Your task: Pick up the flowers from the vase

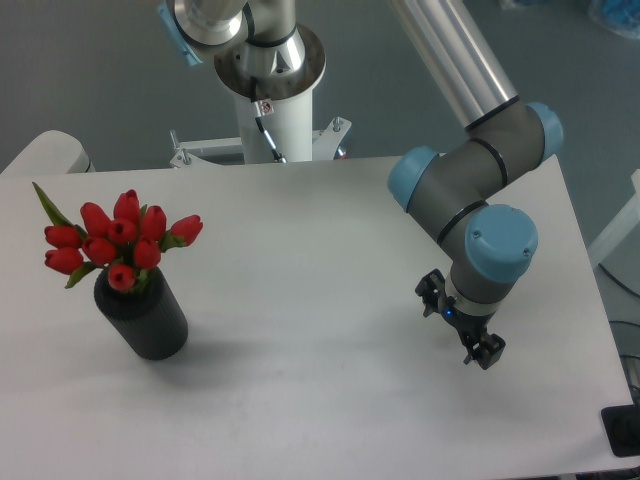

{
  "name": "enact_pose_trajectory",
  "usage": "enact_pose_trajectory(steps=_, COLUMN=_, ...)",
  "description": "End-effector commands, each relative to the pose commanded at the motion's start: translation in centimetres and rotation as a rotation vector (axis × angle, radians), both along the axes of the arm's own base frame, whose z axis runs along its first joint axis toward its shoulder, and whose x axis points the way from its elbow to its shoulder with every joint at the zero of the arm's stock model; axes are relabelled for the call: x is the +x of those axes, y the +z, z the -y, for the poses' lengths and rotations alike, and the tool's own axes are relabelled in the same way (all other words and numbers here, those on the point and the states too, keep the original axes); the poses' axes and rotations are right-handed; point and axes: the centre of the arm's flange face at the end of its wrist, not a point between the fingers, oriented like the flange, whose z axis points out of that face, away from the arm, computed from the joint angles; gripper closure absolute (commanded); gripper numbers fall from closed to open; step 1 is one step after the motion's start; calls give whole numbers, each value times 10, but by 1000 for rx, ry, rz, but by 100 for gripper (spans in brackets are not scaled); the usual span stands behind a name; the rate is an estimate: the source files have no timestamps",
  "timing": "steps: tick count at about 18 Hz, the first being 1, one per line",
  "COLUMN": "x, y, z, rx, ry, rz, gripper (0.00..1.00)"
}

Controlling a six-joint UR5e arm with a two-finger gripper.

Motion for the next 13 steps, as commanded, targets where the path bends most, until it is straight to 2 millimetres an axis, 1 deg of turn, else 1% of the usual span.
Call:
enact_pose_trajectory(steps=8, x=0, y=1, z=0, rx=0, ry=0, rz=0, gripper=0)
enact_pose_trajectory(steps=13, x=3, y=-2, z=0, rx=-4, ry=12, rz=5, gripper=0)
